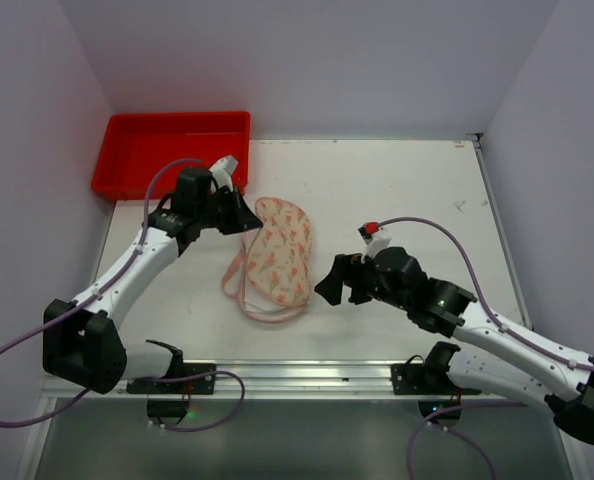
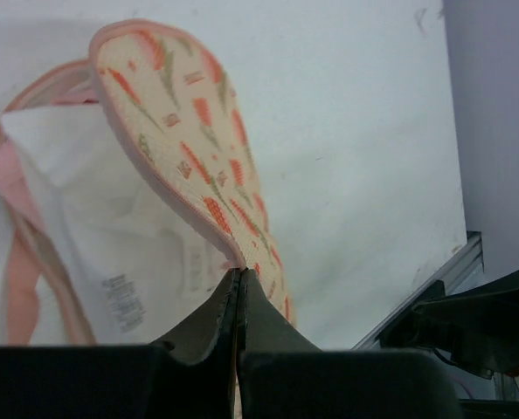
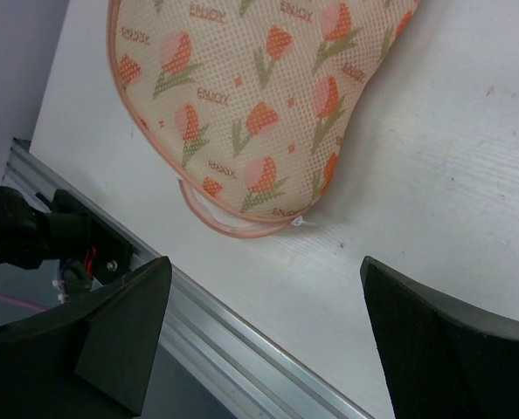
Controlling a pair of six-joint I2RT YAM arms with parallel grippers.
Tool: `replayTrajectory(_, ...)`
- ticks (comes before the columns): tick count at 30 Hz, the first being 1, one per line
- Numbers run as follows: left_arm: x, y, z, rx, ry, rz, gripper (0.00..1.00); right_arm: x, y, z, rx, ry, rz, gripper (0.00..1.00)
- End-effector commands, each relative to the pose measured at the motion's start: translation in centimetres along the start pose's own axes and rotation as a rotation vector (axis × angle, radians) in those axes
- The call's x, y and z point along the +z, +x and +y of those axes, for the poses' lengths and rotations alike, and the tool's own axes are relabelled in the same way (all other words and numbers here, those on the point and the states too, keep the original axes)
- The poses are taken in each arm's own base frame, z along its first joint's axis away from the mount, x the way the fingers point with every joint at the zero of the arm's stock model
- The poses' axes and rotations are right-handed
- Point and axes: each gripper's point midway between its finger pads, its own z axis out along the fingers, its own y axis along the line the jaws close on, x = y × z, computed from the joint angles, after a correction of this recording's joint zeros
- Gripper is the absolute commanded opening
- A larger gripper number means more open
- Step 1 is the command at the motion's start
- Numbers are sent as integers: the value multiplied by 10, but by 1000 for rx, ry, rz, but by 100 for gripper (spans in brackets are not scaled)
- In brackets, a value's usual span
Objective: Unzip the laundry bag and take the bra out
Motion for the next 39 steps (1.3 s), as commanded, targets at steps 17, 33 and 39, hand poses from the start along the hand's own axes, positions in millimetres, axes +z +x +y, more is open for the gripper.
replayTrajectory(17, 58, 10, -180, 109, 218, 19, 83, -84, -56, -38, 62, 90, -419, 90)
replayTrajectory(33, 46, 38, -112, 97, 31, 51, 94, -88, -69, -26, 19, 72, -435, 91)
replayTrajectory(39, 23, 25, -35, -12, -161, -15, 94, -71, -51, -24, 5, 50, -355, 91)
